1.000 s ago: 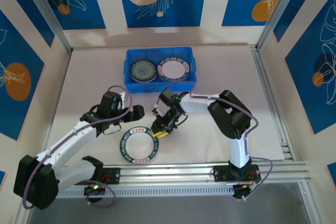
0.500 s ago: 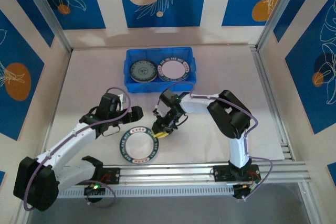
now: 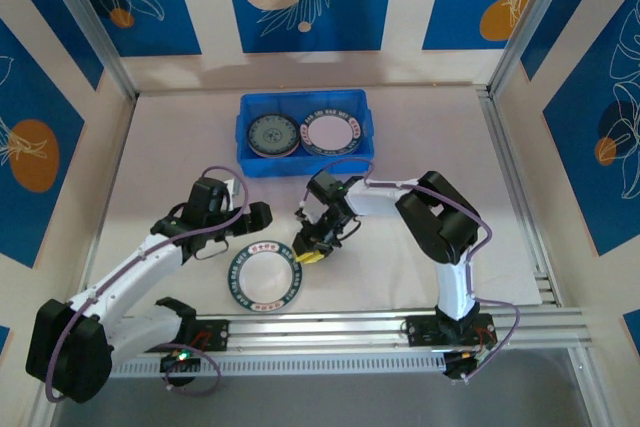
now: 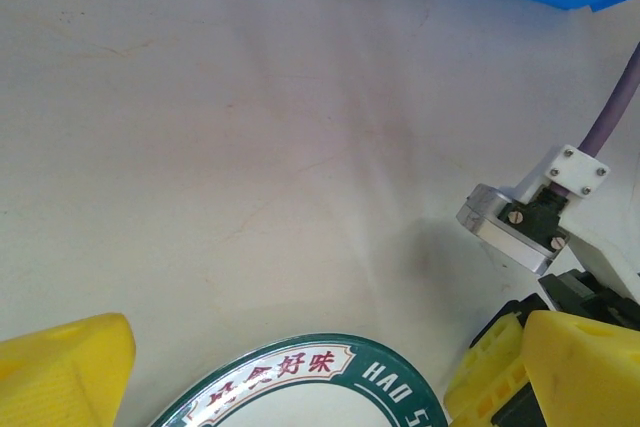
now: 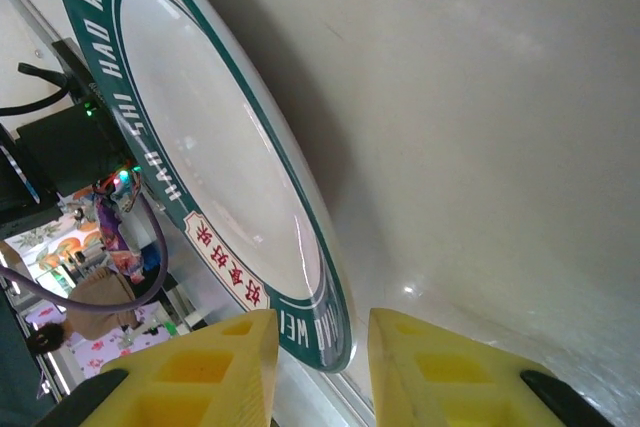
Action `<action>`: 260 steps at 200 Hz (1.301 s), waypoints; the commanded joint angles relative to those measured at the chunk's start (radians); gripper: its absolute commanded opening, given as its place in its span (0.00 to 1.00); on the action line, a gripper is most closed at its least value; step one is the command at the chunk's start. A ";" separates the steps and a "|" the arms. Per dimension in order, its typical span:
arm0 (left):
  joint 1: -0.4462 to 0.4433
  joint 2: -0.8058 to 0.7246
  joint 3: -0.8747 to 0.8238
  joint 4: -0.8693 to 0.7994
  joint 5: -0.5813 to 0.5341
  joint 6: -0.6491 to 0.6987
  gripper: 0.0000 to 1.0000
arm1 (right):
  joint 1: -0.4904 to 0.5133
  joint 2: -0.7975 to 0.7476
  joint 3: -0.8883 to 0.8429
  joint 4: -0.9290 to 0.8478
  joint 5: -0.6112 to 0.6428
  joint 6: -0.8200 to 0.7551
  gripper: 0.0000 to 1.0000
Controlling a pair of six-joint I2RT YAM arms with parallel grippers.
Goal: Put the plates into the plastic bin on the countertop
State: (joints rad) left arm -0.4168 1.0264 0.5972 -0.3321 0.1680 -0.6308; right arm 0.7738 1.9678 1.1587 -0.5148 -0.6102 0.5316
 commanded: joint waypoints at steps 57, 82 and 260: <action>0.029 -0.018 -0.051 0.020 0.022 -0.008 0.98 | 0.044 0.102 0.115 -0.110 -0.027 -0.046 0.26; 0.036 -0.019 -0.057 0.026 0.025 -0.005 0.99 | 0.056 0.133 0.147 -0.132 -0.026 -0.053 0.21; 0.092 0.159 0.170 0.215 0.312 0.024 0.85 | -0.328 -0.409 0.049 -0.156 0.024 0.007 0.00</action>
State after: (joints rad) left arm -0.3336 1.1343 0.7212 -0.2241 0.3630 -0.5793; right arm 0.4870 1.5955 1.1893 -0.6453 -0.5270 0.5301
